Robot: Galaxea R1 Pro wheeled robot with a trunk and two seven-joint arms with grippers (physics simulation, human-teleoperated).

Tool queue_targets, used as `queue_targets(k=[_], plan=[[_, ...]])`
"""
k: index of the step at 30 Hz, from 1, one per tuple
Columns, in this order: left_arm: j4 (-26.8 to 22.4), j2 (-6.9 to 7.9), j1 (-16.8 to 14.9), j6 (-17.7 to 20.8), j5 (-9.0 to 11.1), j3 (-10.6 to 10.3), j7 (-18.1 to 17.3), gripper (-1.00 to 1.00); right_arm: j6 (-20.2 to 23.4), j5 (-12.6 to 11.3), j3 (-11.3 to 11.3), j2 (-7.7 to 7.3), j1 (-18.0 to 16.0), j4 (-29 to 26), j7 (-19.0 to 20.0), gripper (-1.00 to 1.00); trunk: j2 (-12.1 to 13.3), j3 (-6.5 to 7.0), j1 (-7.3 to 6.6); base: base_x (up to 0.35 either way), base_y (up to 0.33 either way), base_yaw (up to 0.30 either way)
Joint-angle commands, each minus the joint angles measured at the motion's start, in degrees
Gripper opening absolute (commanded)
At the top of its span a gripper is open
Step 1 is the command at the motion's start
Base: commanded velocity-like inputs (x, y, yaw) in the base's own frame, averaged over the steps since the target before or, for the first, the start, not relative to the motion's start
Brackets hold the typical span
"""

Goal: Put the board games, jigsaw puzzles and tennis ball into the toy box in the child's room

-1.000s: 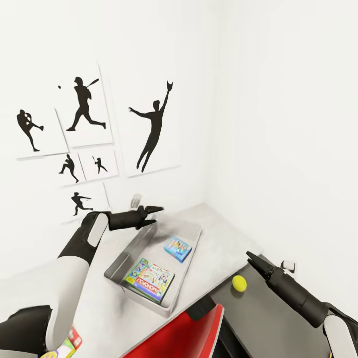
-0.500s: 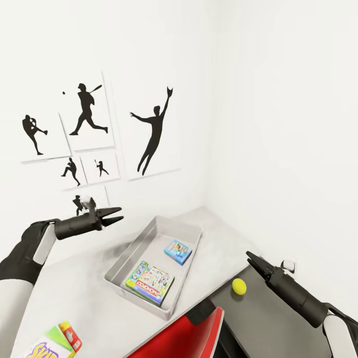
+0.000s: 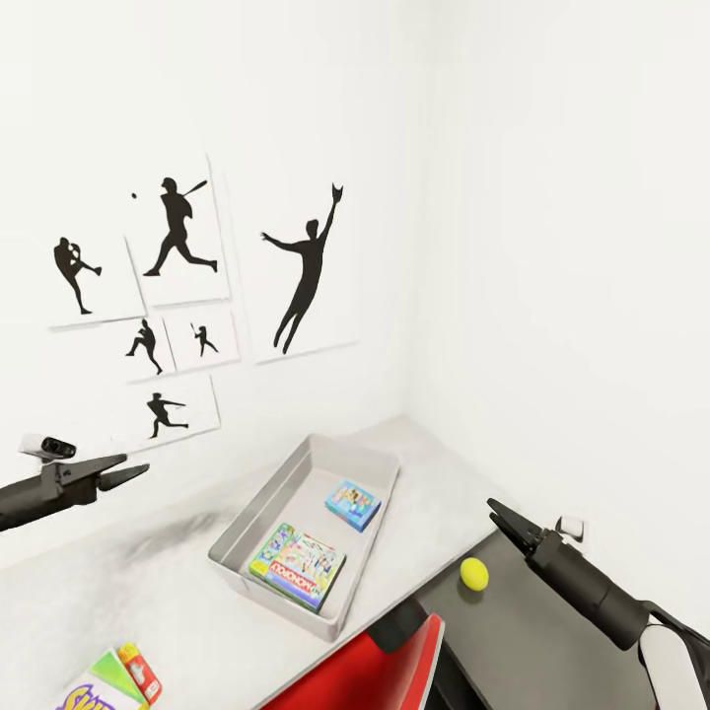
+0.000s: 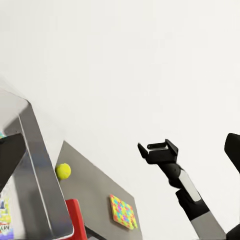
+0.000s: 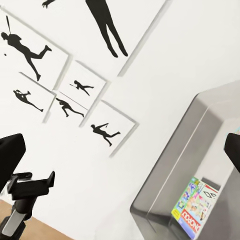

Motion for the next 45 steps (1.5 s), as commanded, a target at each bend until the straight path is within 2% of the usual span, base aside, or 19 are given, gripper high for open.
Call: queue_targets(k=[1, 2, 6, 9, 13, 19, 28, 36, 45], plan=[[0.68, 0.38, 0.94, -0.05, -0.01, 1.47, -0.22, 1.0, 0.28, -0.03, -0.05, 0.0, -0.04, 0.0, 0.14, 1.0, -0.07, 0.02, 0.04, 0.0, 0.0, 0.0], [2.28, 0.94, 2.8, -1.01, -0.05, 4.55, -0.22, 1.0, 0.27, -0.03, -0.04, -0.03, -0.04, 0.0, 0.15, 1.0, -0.07, 0.11, 0.04, 0.0, 0.0, 0.0], [5.22, 1.73, 6.39, -2.39, -0.05, 10.4, -0.22, 1.0, 0.26, -0.03, -0.04, -0.06, -0.03, 0.0, 0.17, 1.0, -0.07, 0.48, 0.04, 0.0, 0.0, 0.0], [6.29, 2.22, 8.54, -3.34, 0.01, 13.81, -0.22, 1.0, 0.22, -0.03, -0.01, 0.05, -0.03, 0.0, 0.17, 1.0, -0.07, 0.76, 0.04, 0.0, 0.0, 0.0], [6.47, 2.96, 10.38, -4.13, -0.16, 17.02, -0.22, 1.0, 0.19, -0.03, 0.16, 0.29, -0.03, 0.0, 0.16, 1.0, -0.07, 1.13, 0.04, 0.0, 0.0, 0.0], [6.5, 2.85, 11.09, -5.23, -0.32, 18.29, -0.22, 1.0, 0.16, 0.03, 0.17, 0.23, -0.03, 0.0, 0.25, 1.0, -0.07, 1.69, 0.04, -0.048, 0.0, 0.0], [6.48, 2.83, 11.26, -6.11, 0.01, 18.82, -0.22, 1.0, 0.15, 0.03, 0.11, 0.16, -0.03, 0.0, 0.29, 1.0, -0.07, 2.52, 0.04, -0.243, 0.0, 0.0], [6.48, 2.82, 11.28, -6.14, 0.09, 18.9, -0.22, 1.0, 0.09, 0.11, 0.29, 0.57, -0.03, 0.0, 0.26, 1.0, -0.07, 3.27, 0.04, -0.265, 0.0, 0.0], [6.41, 2.68, 11.28, -6.22, 0.1, 18.83, -0.22, 1.0, 0.08, 0.14, 0.17, 0.41, -0.03, 0.0, 0.34, 1.0, -0.07, 4.11, 0.04, -0.057, 0.0, 0.0]])
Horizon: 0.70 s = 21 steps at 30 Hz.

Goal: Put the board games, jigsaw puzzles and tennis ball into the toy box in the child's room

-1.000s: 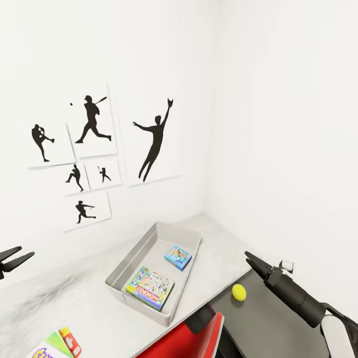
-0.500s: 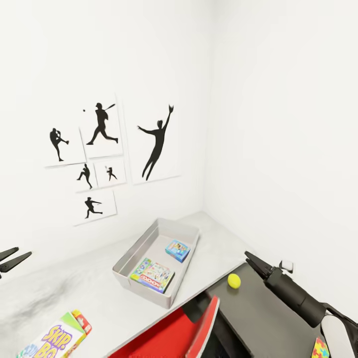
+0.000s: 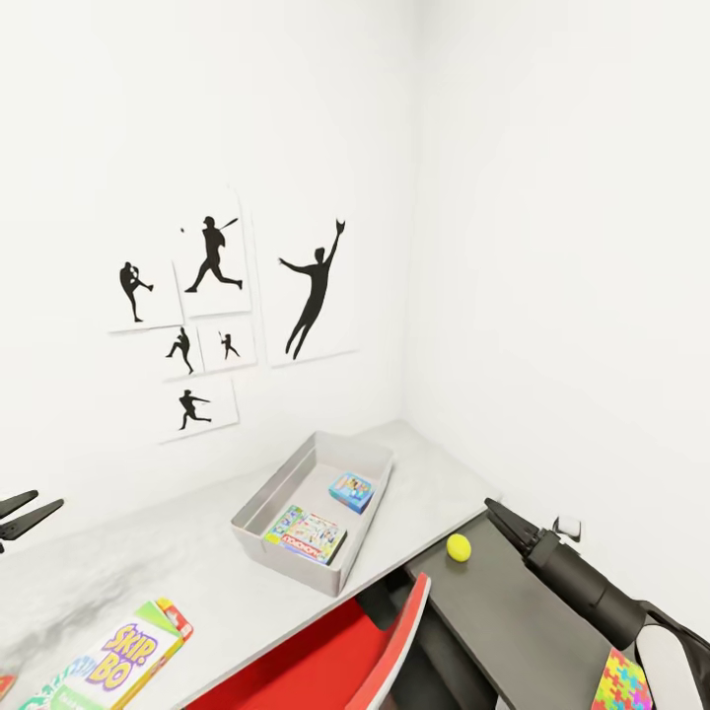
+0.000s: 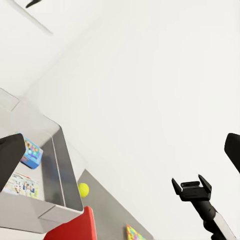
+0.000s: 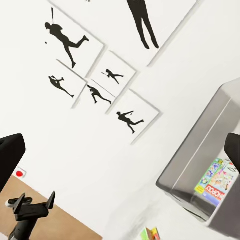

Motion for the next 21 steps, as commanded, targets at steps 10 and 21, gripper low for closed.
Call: queue_targets(k=[10, 21], plan=[[-0.01, -0.3, -0.02, 0.6, -0.08, -0.01, -0.24, 1.0, 0.29, -0.04, 0.0, 0.01, -0.03, 0.02, 0.15, 1.0, -0.04, 0.92, 0.02, -0.107, 0.0, 0.0], [-0.01, -0.32, -0.02, 0.6, -0.08, -0.1, -0.24, 1.0, 0.31, -0.08, -0.22, -0.06, -0.03, 0.02, 0.17, 1.0, -0.04, 1.89, 0.02, -0.29, 0.046, 0.0]])
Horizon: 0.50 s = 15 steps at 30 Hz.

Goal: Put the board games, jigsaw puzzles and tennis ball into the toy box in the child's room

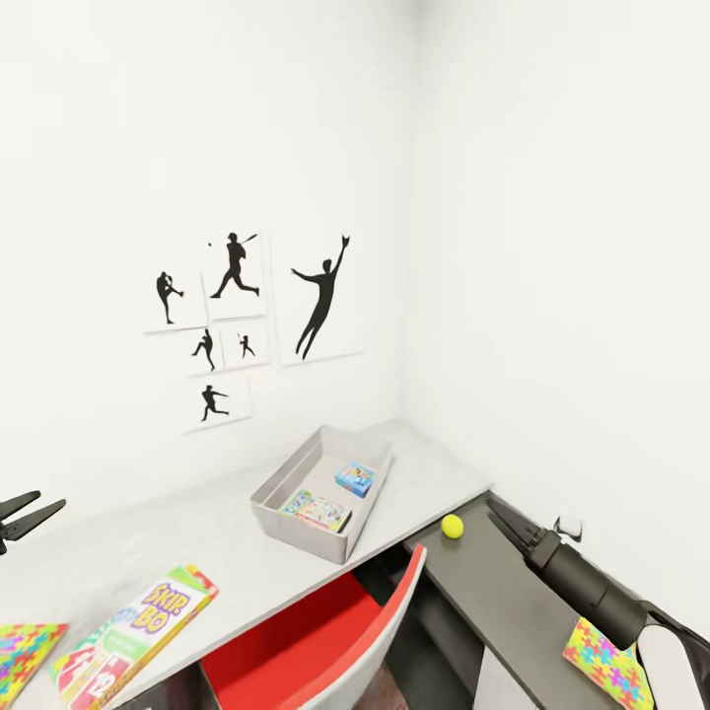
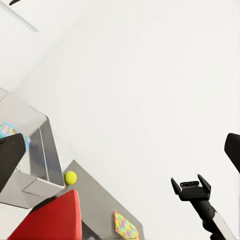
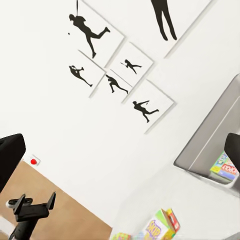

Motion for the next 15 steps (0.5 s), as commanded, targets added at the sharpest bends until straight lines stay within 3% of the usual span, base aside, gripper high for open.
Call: queue_targets(k=[1, 8, 15], plan=[[0.03, 0.0, -0.02, 0.61, -0.05, 0.01, -0.24, 1.0, 0.3, -0.05, -0.09, -0.01, -0.03, 0.01, 0.13, 1.0, -0.05, 0.02, -0.01, -0.307, 0.106, 0.0], [0.03, 0.0, -0.02, 0.61, -0.05, 0.0, -0.24, 1.0, 0.33, -0.07, -0.17, 0.01, -0.03, 0.01, 0.12, 1.0, -0.05, 0.17, -0.01, -0.251, 0.111, 0.0], [0.03, 0.0, -0.02, 0.59, -0.05, 0.0, -0.24, 1.0, 0.33, -0.08, -0.19, 0.03, -0.03, 0.01, 0.11, 1.0, -0.05, 0.2, -0.01, -0.073, 0.035, 0.074]])
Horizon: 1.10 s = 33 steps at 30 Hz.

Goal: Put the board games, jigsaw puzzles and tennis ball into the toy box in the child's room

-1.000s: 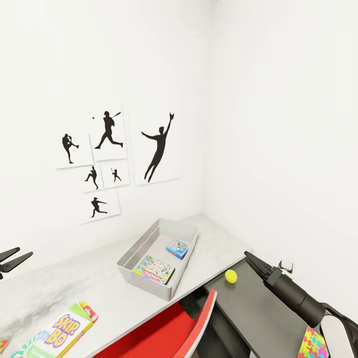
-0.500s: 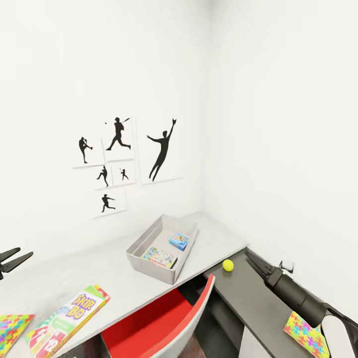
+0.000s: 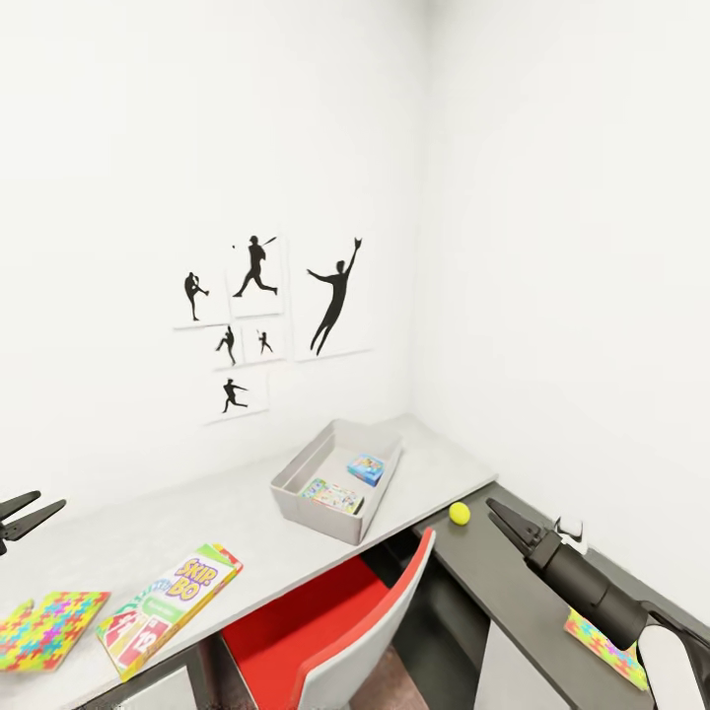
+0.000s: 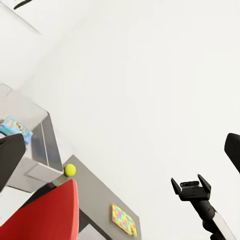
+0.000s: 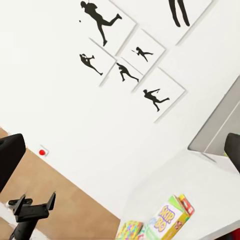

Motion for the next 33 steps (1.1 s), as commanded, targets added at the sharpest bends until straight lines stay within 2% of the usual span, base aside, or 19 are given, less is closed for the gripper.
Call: queue_targets(k=[1, 14, 33], plan=[[0.03, 0.0, -0.04, 0.59, -0.08, 0.0, -0.24, 1.0, 0.28, -0.05, -0.07, 0.0, -0.02, 0.0, 0.13, 1.0, -0.04, -0.03, 0.02, -0.023, 0.011, 0.205], [0.03, 0.0, -0.04, 0.54, -0.08, 0.0, -0.24, 1.0, 0.23, -0.01, -0.14, -0.02, -0.02, 0.07, 0.07, 1.0, -0.04, -0.02, 0.02, -0.005, 0.003, 0.236], [0.03, 0.0, -0.04, 0.54, -0.14, 0.03, -0.24, 1.0, 0.16, -0.04, -0.24, -0.35, -0.02, 0.25, 0.04, 1.0, -0.04, -0.02, 0.02, 0.0, 0.0, 0.028]])
